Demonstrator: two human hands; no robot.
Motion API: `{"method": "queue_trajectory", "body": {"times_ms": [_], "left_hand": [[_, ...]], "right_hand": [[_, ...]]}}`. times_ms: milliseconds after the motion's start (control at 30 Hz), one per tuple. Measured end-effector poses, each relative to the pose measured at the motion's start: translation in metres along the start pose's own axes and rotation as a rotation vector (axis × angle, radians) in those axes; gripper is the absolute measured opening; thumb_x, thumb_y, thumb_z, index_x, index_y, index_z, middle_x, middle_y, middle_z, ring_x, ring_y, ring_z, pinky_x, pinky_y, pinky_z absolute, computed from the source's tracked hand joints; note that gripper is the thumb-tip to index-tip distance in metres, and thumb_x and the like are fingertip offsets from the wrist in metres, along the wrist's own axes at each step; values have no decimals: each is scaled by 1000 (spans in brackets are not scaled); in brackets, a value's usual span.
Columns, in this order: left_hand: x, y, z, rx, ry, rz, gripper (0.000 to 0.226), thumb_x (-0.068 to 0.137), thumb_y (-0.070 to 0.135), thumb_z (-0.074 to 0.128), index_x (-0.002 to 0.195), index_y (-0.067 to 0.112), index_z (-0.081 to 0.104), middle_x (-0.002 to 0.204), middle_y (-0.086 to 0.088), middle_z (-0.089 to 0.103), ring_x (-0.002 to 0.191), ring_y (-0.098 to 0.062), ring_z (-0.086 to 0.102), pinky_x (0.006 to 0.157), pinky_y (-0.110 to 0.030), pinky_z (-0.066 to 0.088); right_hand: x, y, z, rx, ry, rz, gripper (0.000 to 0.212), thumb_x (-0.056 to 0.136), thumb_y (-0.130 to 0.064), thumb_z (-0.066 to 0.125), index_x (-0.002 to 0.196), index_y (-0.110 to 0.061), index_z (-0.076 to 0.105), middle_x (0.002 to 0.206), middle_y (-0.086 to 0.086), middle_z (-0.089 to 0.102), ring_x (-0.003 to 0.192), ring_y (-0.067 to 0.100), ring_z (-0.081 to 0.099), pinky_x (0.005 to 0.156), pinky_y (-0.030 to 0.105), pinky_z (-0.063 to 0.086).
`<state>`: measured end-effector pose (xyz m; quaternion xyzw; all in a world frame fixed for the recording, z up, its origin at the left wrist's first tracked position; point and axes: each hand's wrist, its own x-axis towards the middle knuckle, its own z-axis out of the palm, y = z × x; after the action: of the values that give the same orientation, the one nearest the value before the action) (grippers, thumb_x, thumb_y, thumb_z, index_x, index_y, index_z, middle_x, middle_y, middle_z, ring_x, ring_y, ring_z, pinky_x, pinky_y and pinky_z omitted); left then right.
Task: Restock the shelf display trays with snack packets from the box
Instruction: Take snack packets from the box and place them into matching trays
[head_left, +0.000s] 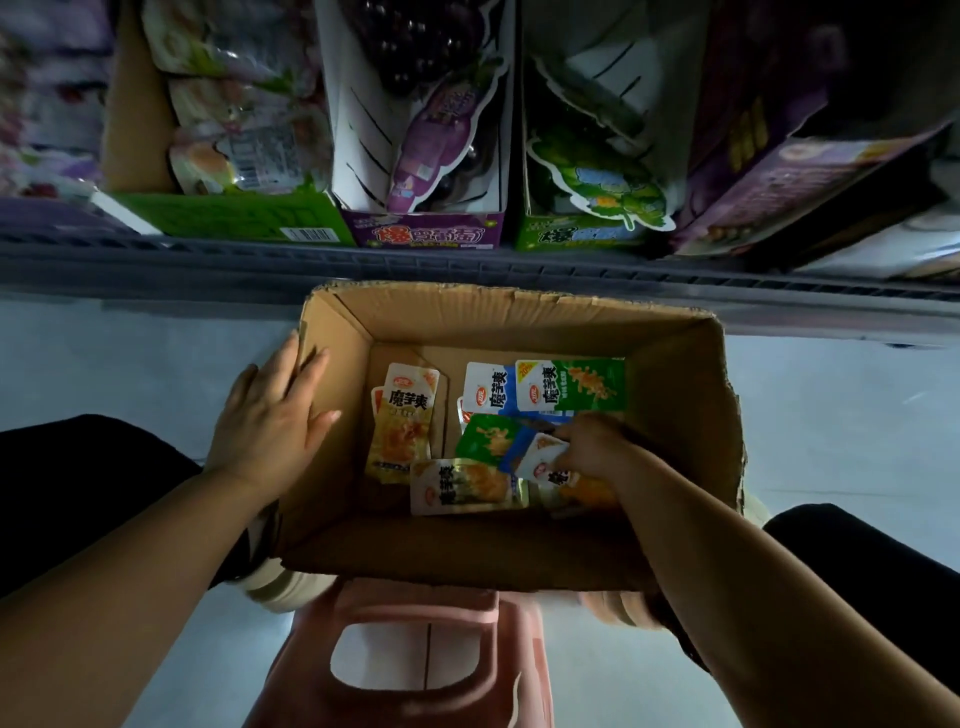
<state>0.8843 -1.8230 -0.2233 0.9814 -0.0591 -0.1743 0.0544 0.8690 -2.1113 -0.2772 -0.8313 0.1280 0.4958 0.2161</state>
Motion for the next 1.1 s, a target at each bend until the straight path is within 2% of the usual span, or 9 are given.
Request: {"method": "queue_trajectory", "body": {"times_ms": [133, 333, 500, 633, 733, 800, 900, 967, 1100], "left_hand": [[-6, 2, -19, 76, -98, -28, 64, 95, 41, 33, 147, 17, 3, 155, -9, -8, 143, -25, -1, 114, -38, -2], [-31, 27, -66, -28, -20, -54, 62, 95, 41, 33, 146, 18, 6, 155, -5, -2, 143, -23, 2, 114, -36, 1], [-51, 57, -115, -463, 50, -7, 59, 94, 35, 41, 145, 18, 17, 153, -4, 19, 140, -21, 18, 112, -34, 18], [-72, 78, -165, -1051, 24, 52, 49, 95, 24, 41, 141, 14, 28, 139, 0, 39, 124, -10, 37, 96, -19, 28], [-88, 83, -193, -1156, -24, 176, 46, 92, 22, 46, 136, 21, 32, 121, 14, 46, 107, 2, 43, 89, -12, 33], [-94, 83, -206, -1166, -126, 280, 52, 79, 33, 62, 125, 31, 37, 124, 11, 51, 101, 4, 50, 85, -11, 40], [-95, 91, -224, -1166, -286, 407, 92, 33, 64, 79, 112, 37, 43, 117, 13, 58, 102, 4, 57, 84, -16, 49], [-87, 99, -230, -1186, -336, 428, 95, 30, 57, 85, 113, 38, 43, 113, 12, 61, 104, -3, 60, 86, -22, 51], [-66, 120, -232, -1232, -188, 368, 57, 73, 4, 71, 120, 23, 44, 104, 5, 63, 90, -7, 63, 80, -23, 54]], "right_hand": [[-35, -8, -28, 176, 92, -69, 36, 87, -12, 58, 122, -3, 54, 120, 16, 60, 108, 25, 59, 81, 25, 45], [-105, -23, -48, 330, 274, -223, 31, 83, -10, 64, 111, 2, 61, 112, 18, 65, 99, 26, 63, 76, 30, 51], [-176, -55, -70, 467, 379, -383, 29, 83, -16, 65, 110, -3, 64, 105, 11, 67, 70, 7, 58, 56, 11, 44], [-235, -76, -75, 533, 410, -590, 9, 85, -14, 63, 92, -9, 65, 88, 4, 67, 63, 2, 58, 59, 14, 48], [-263, -86, -78, 684, 434, -725, 8, 84, -14, 63, 78, -19, 62, 77, -5, 68, 59, 0, 64, 57, 14, 53], [-277, -94, -83, 811, 439, -795, 10, 84, -13, 62, 78, -21, 62, 70, -8, 69, 58, 1, 66, 53, 16, 53], [-287, -102, -92, 945, 467, -893, 10, 83, -9, 61, 79, -18, 62, 64, -10, 70, 60, 3, 67, 52, 15, 53], [-288, -103, -98, 992, 496, -920, 9, 83, -9, 60, 79, -18, 63, 66, -9, 71, 61, 5, 68, 54, 16, 53], [-281, -97, -108, 1073, 516, -931, 6, 83, -12, 59, 82, -17, 62, 65, -10, 72, 63, 5, 69, 53, 16, 52]]}}
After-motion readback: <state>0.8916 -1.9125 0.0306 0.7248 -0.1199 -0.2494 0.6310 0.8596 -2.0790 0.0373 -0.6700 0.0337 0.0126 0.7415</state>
